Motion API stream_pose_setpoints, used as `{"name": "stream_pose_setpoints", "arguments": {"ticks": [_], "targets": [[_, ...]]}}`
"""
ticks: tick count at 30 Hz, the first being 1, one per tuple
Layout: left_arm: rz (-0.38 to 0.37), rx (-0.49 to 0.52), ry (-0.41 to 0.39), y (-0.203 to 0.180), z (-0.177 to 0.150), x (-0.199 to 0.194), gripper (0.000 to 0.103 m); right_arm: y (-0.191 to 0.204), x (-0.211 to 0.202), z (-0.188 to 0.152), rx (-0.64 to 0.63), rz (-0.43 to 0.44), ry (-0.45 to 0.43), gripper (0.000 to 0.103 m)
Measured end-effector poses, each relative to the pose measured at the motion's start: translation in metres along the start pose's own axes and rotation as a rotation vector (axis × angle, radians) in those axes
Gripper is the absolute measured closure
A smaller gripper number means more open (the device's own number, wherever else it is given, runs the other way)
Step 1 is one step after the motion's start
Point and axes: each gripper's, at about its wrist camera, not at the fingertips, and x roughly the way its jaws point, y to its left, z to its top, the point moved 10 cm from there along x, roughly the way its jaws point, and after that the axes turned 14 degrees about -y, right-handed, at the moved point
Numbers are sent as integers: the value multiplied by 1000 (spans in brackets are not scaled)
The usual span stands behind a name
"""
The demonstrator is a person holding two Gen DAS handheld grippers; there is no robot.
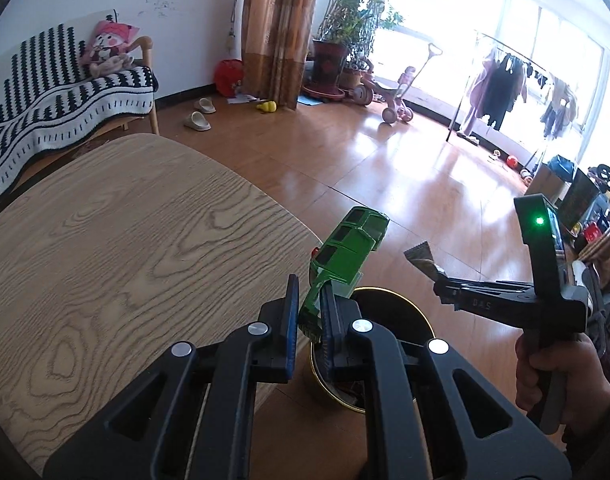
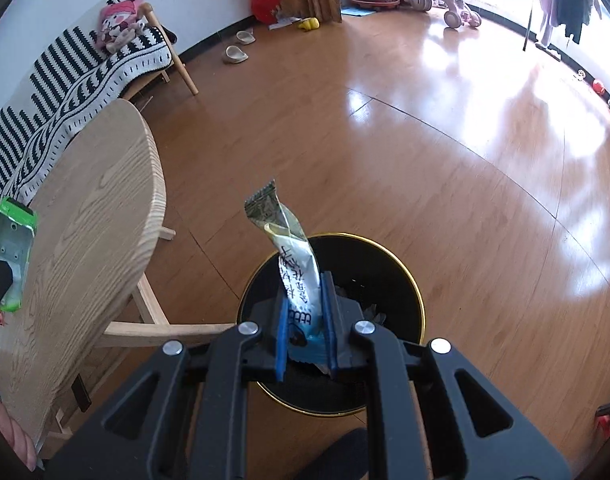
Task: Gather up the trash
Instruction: 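Carry both items over the bin and open the right tool to drop the wrapper, then lower the green carton into the bin and open the left tool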
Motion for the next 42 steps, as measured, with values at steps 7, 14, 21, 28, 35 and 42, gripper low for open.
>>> {"name": "stream_pose_setpoints", "arguments": {"ticks": [7,14,21,28,35,42], "targets": [[3,-3,0,1,-3,-2,94,0,-1,0,2,5,8,88],[4,1,3,0,-2,-1,94,-4,-4,9,-2,0,-30,28],[-10,-2,27,-6,-9,5,94,-11,-9,16,26,-14,-58,28],[-94,-29,126,-42,-38,37,94,-41,-29,35,124,-58,-152,25],[-168,-17,243,-88,-79,76,94,-57,-37,39,146,-76,-175,24],[-214,0,289,-108,-93,94,85,-65,-43,40,149,-87,-194,24]]}}
